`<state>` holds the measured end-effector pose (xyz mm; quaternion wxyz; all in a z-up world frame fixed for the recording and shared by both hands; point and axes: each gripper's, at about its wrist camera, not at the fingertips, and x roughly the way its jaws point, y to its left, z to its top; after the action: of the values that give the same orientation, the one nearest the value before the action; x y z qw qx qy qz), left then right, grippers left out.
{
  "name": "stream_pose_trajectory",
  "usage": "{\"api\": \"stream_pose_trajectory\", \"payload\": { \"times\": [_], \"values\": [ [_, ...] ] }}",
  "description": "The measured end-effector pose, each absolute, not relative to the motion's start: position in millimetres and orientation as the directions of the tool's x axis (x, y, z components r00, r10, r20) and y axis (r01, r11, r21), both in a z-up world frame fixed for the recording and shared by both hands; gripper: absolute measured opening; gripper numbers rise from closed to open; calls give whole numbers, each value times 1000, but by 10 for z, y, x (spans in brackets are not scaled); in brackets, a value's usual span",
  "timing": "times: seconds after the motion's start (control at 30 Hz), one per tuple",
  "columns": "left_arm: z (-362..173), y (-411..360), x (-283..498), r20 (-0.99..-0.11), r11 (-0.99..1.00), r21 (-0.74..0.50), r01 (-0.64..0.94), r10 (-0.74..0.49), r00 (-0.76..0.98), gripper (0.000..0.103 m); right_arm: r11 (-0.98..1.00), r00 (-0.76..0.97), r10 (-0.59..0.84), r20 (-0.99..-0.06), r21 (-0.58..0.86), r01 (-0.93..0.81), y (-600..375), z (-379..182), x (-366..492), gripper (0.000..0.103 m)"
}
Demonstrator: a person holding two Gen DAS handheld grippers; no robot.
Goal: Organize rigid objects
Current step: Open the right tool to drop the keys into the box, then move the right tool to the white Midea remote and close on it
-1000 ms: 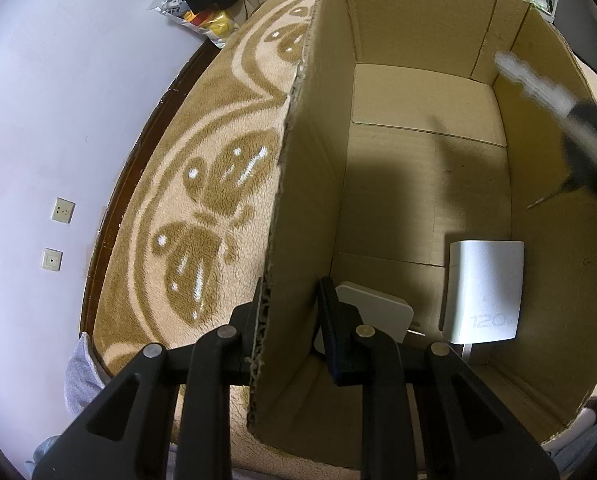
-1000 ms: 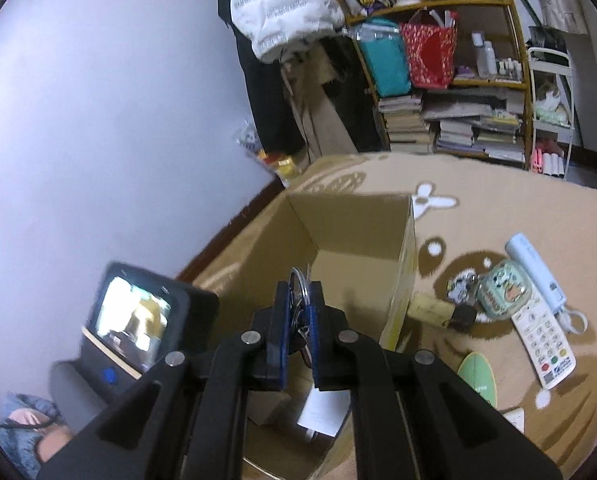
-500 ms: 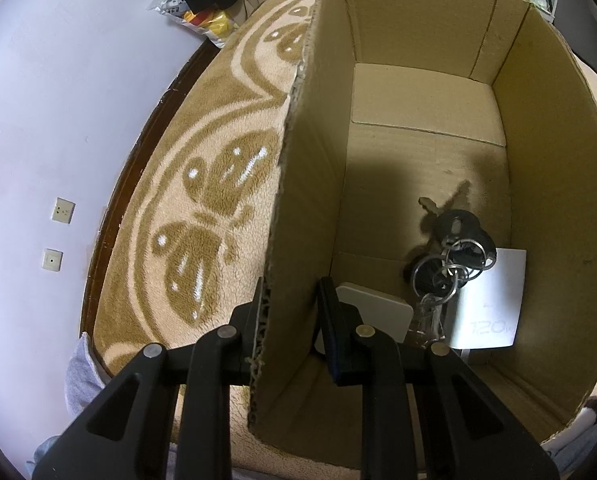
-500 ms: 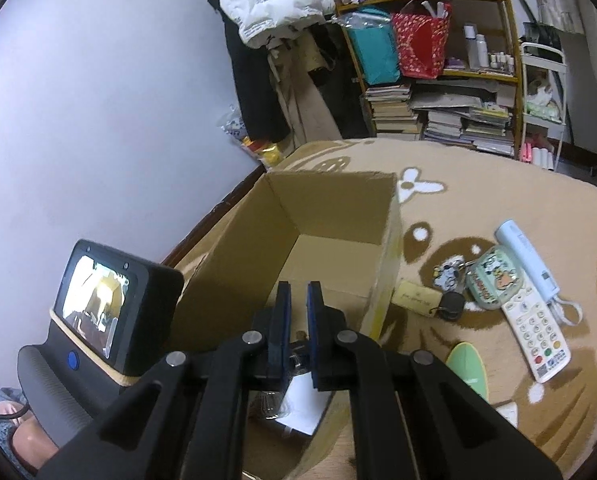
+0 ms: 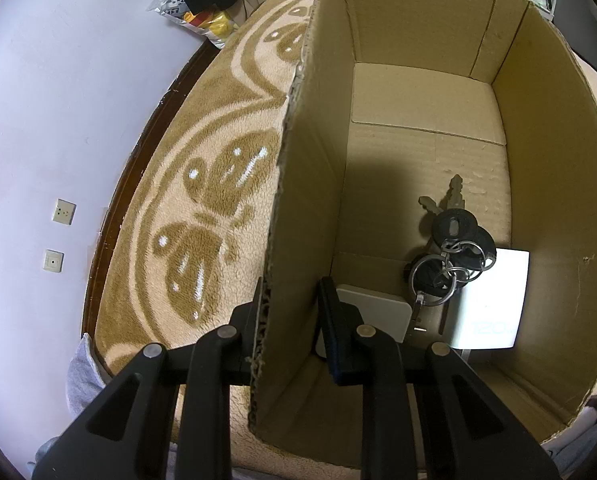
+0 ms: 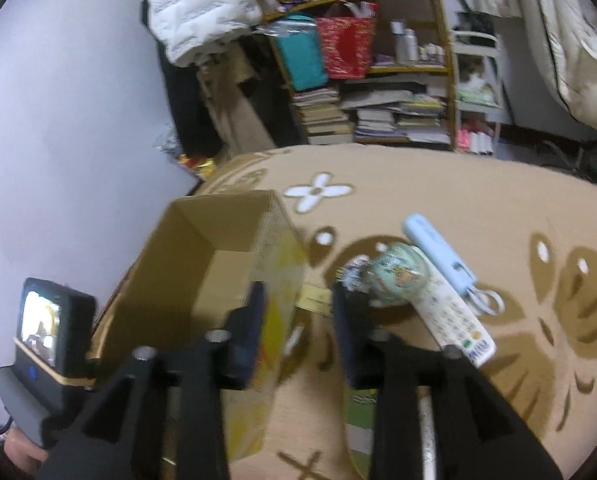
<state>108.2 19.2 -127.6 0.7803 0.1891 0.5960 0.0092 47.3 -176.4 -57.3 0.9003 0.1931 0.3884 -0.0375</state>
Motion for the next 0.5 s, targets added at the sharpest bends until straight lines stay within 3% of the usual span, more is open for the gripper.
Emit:
{"api": "stream_pose_trajectory", "payload": {
  "times": [0.13,0.3,0.5],
  "values": [
    [-1278,194,1080,-926,928,307,212,240,290,22,915,664,91,-742,325,238,-1840,-694,488,65],
    [-1269,202,1078,-926,928,307,212,240,291,23,916,596,110,-796,313,249,-1847,-923,528,71],
    [-1277,194,1080,-923,923,318,217,249,294,23,905,517,104,-850,296,306,-1929,-1146,496,89]
  ]
}}
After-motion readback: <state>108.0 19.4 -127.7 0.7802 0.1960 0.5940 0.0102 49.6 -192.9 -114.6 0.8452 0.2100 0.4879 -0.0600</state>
